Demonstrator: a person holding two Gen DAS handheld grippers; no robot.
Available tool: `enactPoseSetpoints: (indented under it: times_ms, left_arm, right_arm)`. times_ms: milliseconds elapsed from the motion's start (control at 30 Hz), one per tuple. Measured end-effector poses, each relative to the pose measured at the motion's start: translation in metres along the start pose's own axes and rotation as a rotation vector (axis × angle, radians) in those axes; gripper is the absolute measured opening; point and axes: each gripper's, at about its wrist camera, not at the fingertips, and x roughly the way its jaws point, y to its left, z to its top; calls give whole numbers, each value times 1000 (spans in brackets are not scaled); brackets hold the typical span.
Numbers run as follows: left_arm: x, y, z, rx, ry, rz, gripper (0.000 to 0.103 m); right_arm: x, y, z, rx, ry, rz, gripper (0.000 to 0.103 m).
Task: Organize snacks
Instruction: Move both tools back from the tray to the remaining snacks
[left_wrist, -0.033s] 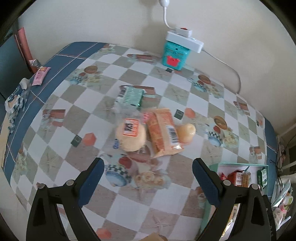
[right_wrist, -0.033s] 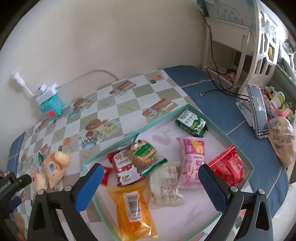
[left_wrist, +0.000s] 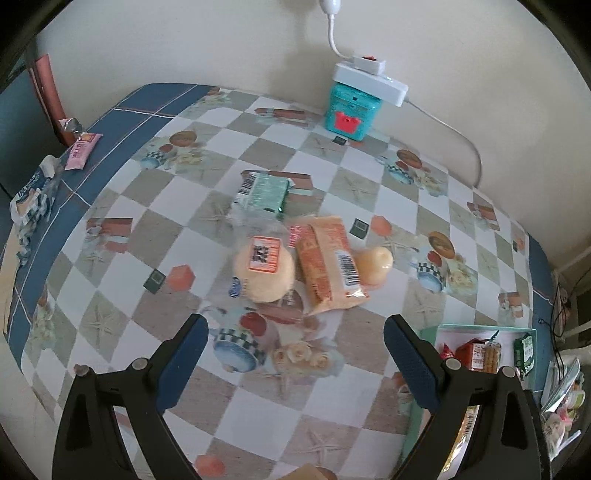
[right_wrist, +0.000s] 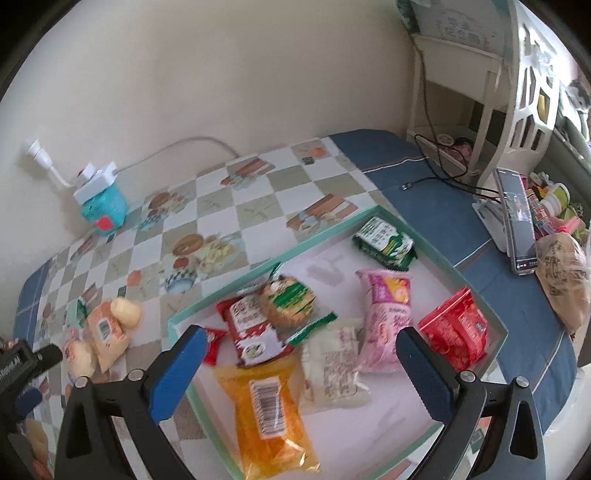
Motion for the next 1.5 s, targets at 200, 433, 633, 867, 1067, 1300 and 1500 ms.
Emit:
enactPoseSetpoints:
  times_ms: [200,433,633,867,1067,1300,1500]
  left_arm:
    - [-1,23,5,-39,-2,17,96]
    - [12,62,10,-124,29,66,96]
    - [10,83,14,-165,20,88,96]
    - [10,106,19,-209,16,113,96]
    - [6,126,22,-243,5,129,96]
    - [12,140,22,-281,21,111,96]
    - [19,142,24,-293,41,57,96]
  right_arm:
    - [3,21,-10,-42,43,41,103]
    - [8,30,-12,-65,56,55,103]
    - [13,45,-14,-94,64,78,103]
    - [14,75,-21,-148,72,133,103]
    - [14,91,-25,-172,77,160,103]
    - [23,102,-28,-203,94,163,103]
    - [29,112,-29,-223,97,176,103]
